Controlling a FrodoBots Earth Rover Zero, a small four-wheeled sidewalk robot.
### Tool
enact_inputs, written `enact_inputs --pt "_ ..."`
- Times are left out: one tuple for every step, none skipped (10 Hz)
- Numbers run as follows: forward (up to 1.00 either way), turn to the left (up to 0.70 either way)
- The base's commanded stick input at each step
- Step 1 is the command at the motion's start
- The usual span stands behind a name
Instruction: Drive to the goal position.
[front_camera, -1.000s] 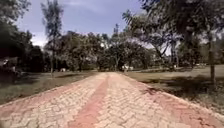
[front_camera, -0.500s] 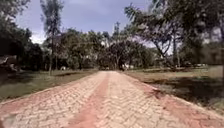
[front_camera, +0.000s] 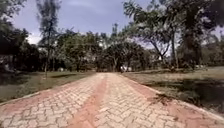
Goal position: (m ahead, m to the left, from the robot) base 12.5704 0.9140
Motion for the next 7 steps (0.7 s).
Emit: enact_inputs --pt "0.70 0.00" --pt "0.70 0.00" --pt "0.70 0.00" --pt "0.70 0.00" --pt "0.70 0.00" --pt "0.70 0.00" --pt "0.70 0.00"
